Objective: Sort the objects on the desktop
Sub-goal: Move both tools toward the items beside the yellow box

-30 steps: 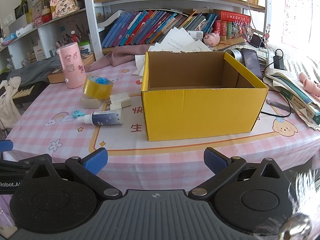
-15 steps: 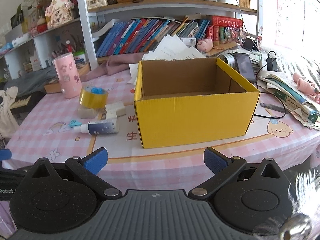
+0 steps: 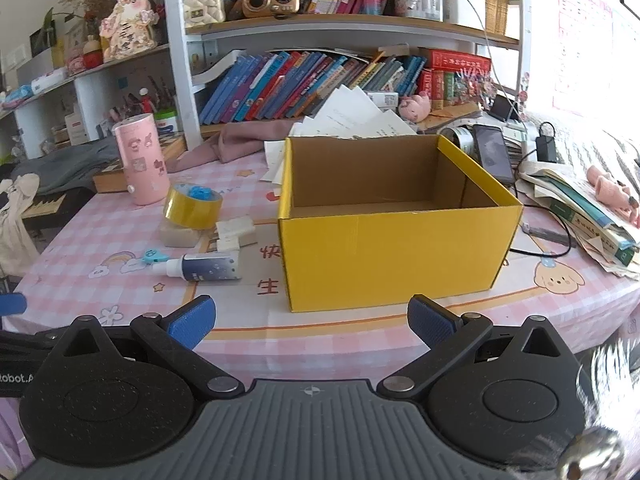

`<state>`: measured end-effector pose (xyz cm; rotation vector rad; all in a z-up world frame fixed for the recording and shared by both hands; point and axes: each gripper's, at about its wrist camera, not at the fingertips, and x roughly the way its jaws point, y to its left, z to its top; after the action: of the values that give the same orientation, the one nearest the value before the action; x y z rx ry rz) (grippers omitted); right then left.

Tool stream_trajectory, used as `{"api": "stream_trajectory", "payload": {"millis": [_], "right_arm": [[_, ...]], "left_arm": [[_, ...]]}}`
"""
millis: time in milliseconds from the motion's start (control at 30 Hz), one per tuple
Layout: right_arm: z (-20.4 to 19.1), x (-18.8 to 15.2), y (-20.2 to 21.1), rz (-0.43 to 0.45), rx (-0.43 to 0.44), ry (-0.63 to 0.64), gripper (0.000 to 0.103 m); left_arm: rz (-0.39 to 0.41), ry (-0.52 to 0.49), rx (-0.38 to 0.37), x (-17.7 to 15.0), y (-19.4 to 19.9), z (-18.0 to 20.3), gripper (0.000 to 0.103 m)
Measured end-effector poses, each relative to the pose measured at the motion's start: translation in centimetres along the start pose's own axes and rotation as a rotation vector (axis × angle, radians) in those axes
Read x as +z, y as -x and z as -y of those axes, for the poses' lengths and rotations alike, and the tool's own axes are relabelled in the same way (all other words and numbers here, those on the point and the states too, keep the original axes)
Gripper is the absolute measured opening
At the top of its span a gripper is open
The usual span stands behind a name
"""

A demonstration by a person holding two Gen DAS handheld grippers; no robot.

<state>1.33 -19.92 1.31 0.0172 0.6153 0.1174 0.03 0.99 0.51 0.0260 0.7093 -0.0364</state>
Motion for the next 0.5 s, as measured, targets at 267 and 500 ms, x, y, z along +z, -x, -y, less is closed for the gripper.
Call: {"api": "stream_trajectory", "payload": {"millis": [267,500], "right_arm": [[-0.28,-0.14,0.42,0.001,0.000,0.005,0.103],[-0.65,-0.37,0.37,-0.020,-0.009,-0.007,0.103]], "left_arm": [[0.028,0.020,-0.026,0.25,0.07,-0.48,0.103],[0.072,0.018,-0.076,0.05,0.54,-0.92,0.103]]}}
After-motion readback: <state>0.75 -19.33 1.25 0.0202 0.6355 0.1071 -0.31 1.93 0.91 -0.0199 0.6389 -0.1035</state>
